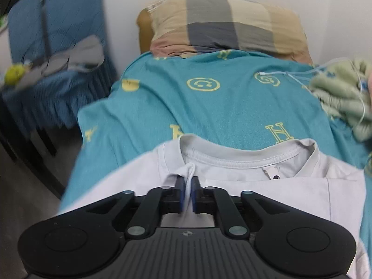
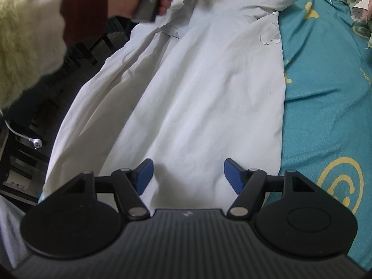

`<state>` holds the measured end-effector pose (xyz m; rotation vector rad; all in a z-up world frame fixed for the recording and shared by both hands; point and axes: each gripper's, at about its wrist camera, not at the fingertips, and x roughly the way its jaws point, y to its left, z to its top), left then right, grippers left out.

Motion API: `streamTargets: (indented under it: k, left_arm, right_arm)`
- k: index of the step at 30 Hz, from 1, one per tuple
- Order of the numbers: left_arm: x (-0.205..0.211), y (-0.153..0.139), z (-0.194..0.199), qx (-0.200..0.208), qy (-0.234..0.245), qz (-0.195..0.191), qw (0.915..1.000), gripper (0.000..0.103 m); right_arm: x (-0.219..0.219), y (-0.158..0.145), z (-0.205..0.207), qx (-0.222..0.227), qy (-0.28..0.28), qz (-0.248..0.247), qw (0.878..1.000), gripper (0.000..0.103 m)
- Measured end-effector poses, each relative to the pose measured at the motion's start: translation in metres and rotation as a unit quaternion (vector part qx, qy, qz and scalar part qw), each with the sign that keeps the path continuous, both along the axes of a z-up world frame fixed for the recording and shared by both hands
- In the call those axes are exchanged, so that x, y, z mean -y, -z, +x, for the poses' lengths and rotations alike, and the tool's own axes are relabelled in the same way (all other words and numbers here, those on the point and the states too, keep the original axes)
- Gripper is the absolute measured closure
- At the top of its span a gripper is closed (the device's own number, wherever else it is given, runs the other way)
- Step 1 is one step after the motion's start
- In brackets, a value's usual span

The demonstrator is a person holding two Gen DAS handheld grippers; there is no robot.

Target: Fold clothes

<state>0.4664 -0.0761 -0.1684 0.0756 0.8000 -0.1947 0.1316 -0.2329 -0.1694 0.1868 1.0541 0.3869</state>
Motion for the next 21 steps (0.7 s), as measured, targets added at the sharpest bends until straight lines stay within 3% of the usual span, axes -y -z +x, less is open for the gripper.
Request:
streamTargets:
  k: [6,7,15,21]
  left_arm:
    - [-0.019,-0.038,-0.055,0.013,0.010,-0.042,0.9990,0.059]
    - [-0.024,-0.049,-0.071,0.016,0.007,-0.049,0.9987,0.059]
    - [-0.054,-0.138,-0.238,0.067,0.012,-0.040,0.9969,0.037]
    - [-0.080,-0.153,-0.363,0.074,-0.014,-0.076,0.9943,0.033]
  right_arm:
    - [0.008,-0.011,0.001,0.026,0.014,0.030,0.999,0.034]
    - [0.010,-0.014,0.001,0.034,0.017,0.036,0.999,0.034]
    - [0.014,-0.037,-0.016,0.102,0.045,0.056,0.992,0.034]
    - [0.015,-0.051,-0.033,0.151,0.050,0.051,0.986,0.034]
